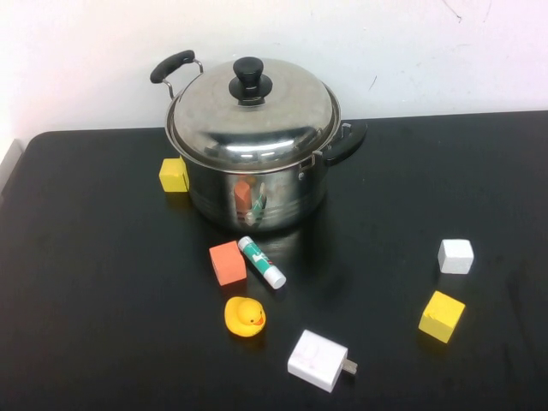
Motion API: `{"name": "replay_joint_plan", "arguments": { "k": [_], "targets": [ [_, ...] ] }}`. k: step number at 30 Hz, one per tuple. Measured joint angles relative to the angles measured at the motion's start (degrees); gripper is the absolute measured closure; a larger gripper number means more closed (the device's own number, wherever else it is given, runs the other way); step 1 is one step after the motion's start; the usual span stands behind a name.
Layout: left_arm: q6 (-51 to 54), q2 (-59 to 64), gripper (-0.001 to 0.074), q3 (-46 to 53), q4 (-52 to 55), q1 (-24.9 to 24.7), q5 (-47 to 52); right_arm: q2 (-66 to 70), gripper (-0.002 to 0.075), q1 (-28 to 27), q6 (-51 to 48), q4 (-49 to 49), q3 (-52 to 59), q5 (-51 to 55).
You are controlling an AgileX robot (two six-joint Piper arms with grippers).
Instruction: Cover the pot
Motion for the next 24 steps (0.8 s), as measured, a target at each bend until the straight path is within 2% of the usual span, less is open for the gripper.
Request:
{"name": "replay_joint_plan", "arguments": {
  "k": [24],
  "targets": [
    [-0.43, 0.00, 0.0736, 0.00, 0.00, 0.09, 0.00, 0.00, 0.0728, 0.00, 0.00, 0.00, 0.00, 0.00]
  ]
}}
